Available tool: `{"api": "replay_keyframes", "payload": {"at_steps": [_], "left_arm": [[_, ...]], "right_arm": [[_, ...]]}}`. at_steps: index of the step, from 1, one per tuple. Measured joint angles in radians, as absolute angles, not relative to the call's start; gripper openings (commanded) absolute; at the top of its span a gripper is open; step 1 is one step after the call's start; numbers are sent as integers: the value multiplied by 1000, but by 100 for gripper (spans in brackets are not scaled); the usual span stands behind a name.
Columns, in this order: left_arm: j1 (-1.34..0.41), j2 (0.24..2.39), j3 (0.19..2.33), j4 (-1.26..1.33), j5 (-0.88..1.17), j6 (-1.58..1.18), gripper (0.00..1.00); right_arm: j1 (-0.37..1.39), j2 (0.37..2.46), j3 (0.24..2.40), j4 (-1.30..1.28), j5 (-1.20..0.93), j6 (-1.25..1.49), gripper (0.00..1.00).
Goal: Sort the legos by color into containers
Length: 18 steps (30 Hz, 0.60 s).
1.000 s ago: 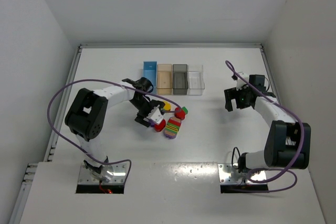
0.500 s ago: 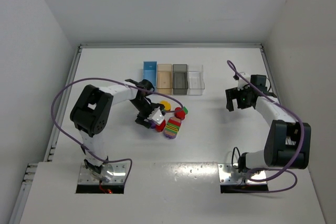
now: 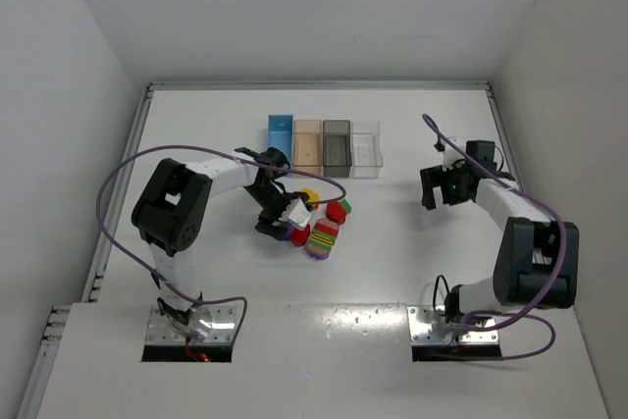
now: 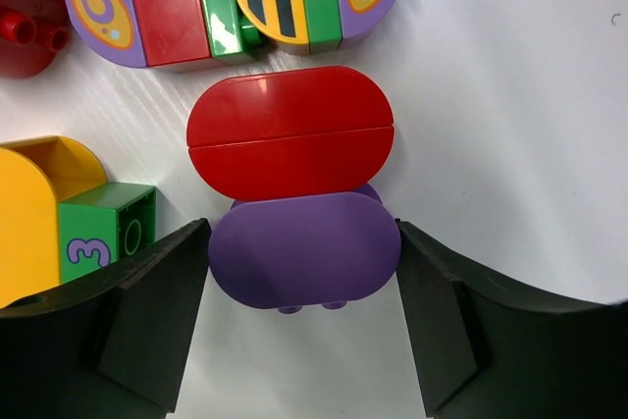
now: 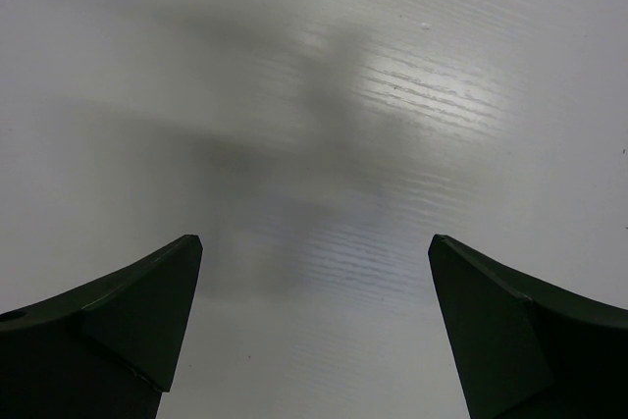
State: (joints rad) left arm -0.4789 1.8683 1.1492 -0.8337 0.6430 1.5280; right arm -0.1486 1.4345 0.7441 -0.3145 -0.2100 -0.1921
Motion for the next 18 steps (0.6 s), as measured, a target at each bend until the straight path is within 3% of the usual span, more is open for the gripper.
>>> {"api": "replay_keyframes", "payload": {"at_steps": [2, 6, 10, 12, 18], "left_arm": [[-479, 1868, 1149, -831, 646, 1509, 74], [-488, 1868, 1149, -818, 650, 1477, 44], [-504, 1868, 1149, -802, 653, 1426, 25], [-507, 1862, 1147, -790, 656, 1393, 18], [-508, 1688, 1031, -683, 667, 1196, 15]], "right_arm": [[-148, 1439, 744, -315, -210, -192, 99], [-148, 1440, 744, -314, -210, -192, 99], [-147, 1440, 744, -314, -216, -192, 99], [-142, 1440, 746, -316, -228, -187, 99], [-104, 1440, 806, -344, -326, -126, 95]]}}
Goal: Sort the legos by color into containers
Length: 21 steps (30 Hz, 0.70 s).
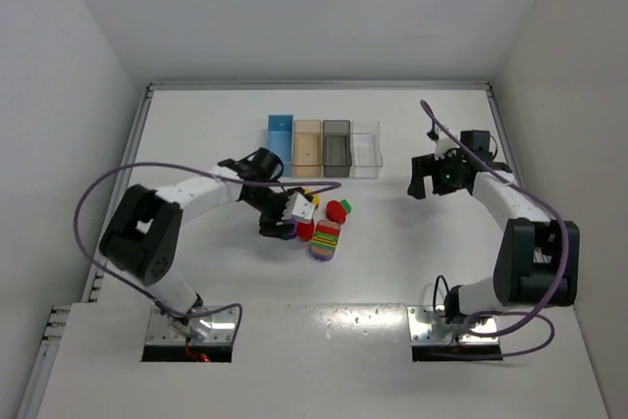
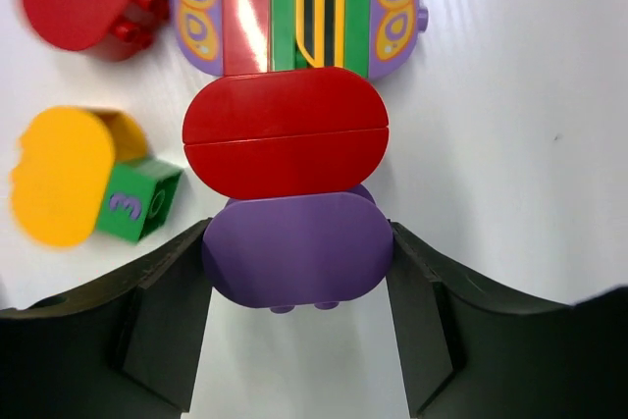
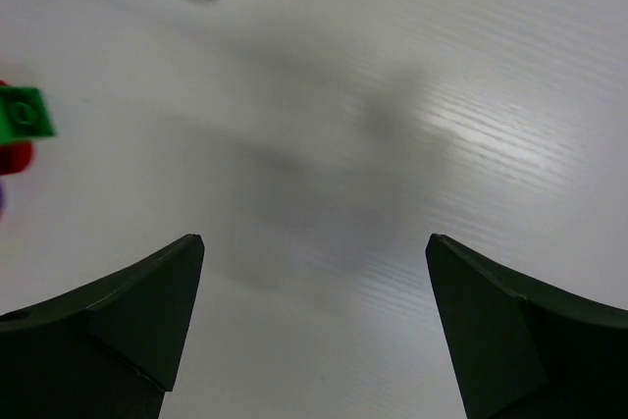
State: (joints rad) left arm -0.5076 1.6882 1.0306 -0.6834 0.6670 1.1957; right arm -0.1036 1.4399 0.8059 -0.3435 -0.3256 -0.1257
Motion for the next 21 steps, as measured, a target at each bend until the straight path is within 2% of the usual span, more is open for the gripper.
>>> {"api": "replay_keyframes", "payload": {"at_steps": [5, 7, 11, 15, 21], "left_arm": [[-511, 1432, 897, -563, 648, 971, 15], [-514, 1372, 892, -522, 624, 884, 13], [-523, 1313, 880, -410, 542, 731, 11], [-550, 1279, 855, -325, 449, 613, 9], [-570, 1238, 813, -239, 373, 516, 8]], "right_arm": [[-17, 1441, 889, -349, -465, -22, 93], [28, 1452, 929, -341, -530, 31, 89], [110, 1546, 1037, -302, -675, 165, 85], [178, 1678, 1114, -247, -830, 298, 77], [261, 1765, 1150, -217, -948, 373, 77]]}}
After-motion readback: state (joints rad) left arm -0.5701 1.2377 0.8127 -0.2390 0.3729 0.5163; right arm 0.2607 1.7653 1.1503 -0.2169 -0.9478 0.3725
